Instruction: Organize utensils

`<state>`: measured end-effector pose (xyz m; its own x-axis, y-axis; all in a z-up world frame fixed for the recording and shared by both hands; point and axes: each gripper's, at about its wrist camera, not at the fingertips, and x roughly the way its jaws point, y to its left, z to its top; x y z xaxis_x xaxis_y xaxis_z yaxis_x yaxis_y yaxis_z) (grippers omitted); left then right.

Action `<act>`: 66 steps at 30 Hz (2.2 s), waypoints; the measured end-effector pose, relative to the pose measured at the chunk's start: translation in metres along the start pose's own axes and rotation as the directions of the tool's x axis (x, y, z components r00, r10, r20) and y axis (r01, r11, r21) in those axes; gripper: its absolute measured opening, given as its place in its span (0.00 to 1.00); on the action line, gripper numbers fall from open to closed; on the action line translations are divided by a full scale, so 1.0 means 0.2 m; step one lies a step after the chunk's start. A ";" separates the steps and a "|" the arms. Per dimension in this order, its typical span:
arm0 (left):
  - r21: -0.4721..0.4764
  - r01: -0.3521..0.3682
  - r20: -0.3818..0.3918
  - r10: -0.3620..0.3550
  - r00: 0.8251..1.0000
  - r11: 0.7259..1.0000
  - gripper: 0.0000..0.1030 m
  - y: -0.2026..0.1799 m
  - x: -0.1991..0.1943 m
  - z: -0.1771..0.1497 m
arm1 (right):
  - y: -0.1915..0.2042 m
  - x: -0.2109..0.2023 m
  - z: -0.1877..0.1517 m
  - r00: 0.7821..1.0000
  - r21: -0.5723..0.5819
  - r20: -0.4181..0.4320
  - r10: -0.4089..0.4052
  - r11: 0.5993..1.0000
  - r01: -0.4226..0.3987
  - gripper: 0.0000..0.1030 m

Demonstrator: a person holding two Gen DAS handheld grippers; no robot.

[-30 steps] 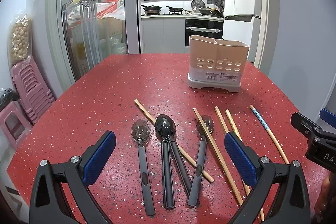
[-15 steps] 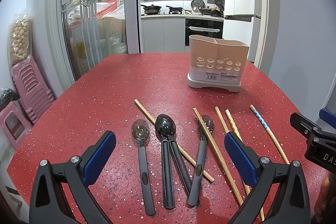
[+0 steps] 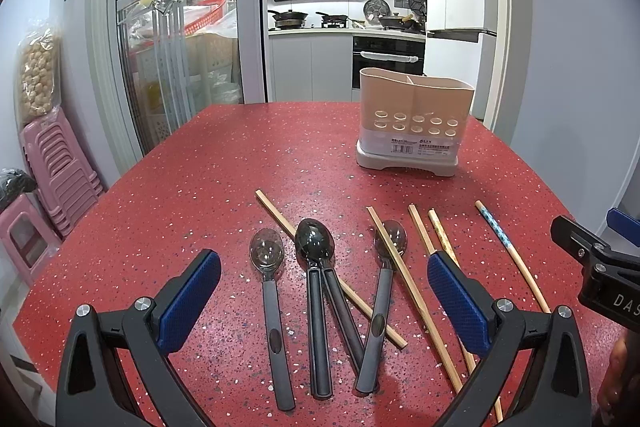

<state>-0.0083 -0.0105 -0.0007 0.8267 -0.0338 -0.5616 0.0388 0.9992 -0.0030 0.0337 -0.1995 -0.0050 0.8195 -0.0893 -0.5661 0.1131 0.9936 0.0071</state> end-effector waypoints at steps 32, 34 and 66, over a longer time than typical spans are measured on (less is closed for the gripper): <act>0.001 -0.001 0.001 0.001 1.000 1.000 1.00 0.00 0.00 0.00 | 0.00 0.00 -0.01 1.000 0.009 -0.003 0.002 1.000 -0.002 1.00; 0.001 -0.001 0.001 0.001 1.000 1.000 1.00 0.00 0.00 0.00 | 0.00 0.00 -0.01 1.000 0.009 -0.003 0.002 1.000 -0.002 1.00; 0.004 -0.002 0.002 0.002 1.000 1.000 1.00 0.00 -0.01 0.00 | 0.00 -0.01 -0.01 1.000 0.013 -0.006 0.007 1.000 -0.007 1.00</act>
<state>-0.0095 -0.0111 0.0010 0.8277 -0.0321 -0.5603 0.0393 0.9992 0.0009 0.0316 -0.1999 -0.0060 0.8172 -0.0818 -0.5706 0.1148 0.9931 0.0219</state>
